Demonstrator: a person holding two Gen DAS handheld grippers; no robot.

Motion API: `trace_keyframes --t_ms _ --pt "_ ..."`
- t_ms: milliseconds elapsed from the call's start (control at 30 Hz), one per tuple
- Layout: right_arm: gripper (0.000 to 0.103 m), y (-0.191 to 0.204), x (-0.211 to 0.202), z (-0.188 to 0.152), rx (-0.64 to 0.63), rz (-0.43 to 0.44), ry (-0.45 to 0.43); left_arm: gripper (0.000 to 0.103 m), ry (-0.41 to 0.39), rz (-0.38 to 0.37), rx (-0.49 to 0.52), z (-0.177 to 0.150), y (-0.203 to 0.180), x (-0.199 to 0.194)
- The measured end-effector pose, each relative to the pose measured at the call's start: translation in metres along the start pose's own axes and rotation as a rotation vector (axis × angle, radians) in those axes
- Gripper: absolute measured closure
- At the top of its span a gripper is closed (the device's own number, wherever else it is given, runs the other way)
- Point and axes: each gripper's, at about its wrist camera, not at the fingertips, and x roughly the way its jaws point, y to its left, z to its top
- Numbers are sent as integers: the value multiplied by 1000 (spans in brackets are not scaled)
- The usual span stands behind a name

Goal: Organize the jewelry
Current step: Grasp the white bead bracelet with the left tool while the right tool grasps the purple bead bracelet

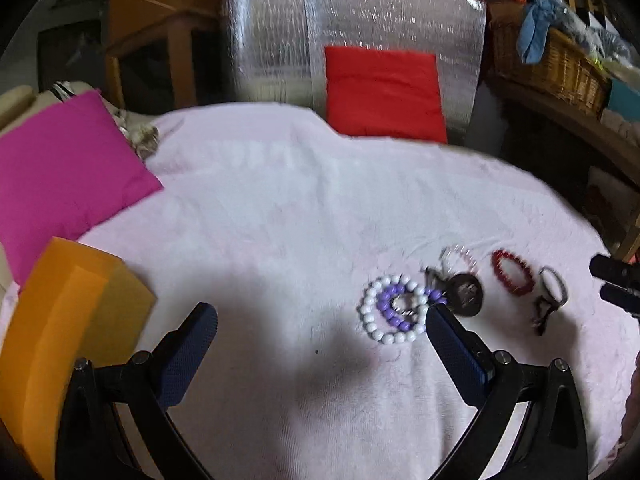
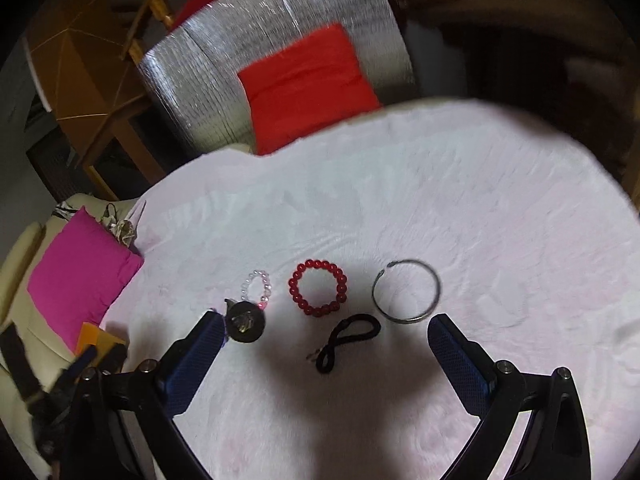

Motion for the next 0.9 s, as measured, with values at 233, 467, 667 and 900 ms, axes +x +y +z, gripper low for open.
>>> trace_keyframes --t_ms 233,467,667,900 --pt "26 16 33 5 7 105 73 0 52 -94 87 -5 -20 24" --pt "30 18 60 5 58 142 134 29 140 -186 142 -11 -38 52" --pt "30 18 67 3 89 167 159 56 184 -216 130 -15 -37 69" --pt "34 32 77 -7 78 216 203 93 175 -225 108 -13 -25 65"
